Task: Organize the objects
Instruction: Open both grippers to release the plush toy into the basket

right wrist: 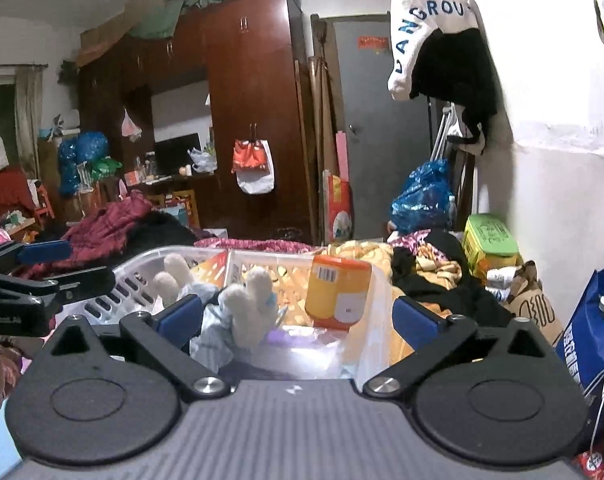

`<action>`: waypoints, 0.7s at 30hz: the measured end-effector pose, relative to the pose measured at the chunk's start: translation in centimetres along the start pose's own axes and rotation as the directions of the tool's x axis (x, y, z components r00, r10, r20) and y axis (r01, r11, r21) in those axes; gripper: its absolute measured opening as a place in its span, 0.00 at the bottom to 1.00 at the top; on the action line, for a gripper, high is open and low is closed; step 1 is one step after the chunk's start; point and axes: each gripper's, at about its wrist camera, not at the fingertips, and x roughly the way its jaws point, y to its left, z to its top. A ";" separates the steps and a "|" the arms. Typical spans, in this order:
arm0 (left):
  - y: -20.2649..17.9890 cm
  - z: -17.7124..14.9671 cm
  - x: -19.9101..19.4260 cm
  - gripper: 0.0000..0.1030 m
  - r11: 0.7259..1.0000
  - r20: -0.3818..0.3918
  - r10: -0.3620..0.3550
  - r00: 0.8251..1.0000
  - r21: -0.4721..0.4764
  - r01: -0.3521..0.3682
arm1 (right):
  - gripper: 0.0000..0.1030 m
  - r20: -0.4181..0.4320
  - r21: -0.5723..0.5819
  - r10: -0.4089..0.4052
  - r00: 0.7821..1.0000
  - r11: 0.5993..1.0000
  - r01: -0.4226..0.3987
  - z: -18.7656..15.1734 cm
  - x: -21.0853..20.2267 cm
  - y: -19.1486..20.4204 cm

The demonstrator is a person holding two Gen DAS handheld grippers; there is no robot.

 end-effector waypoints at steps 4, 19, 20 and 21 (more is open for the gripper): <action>-0.6 -0.2 0.2 1.00 1.000 -0.003 -0.007 1.000 0.018 0.007 | 1.00 -0.007 -0.002 -0.005 1.000 1.000 0.005 -0.2 0.2 -0.1; -0.6 -0.4 0.1 1.00 0.999 -0.005 -0.035 0.999 0.015 0.035 | 1.00 -0.009 -0.004 -0.009 1.000 1.000 0.009 -0.3 0.2 -0.2; -0.6 -0.4 0.1 1.00 0.999 -0.004 -0.037 0.999 0.011 0.037 | 1.00 -0.009 -0.005 -0.009 1.000 1.000 0.009 -0.3 0.2 -0.2; -0.6 -0.4 0.1 1.00 0.999 -0.002 -0.038 0.999 0.008 0.038 | 1.00 -0.009 -0.005 -0.010 1.000 1.000 0.010 -0.3 0.3 -0.2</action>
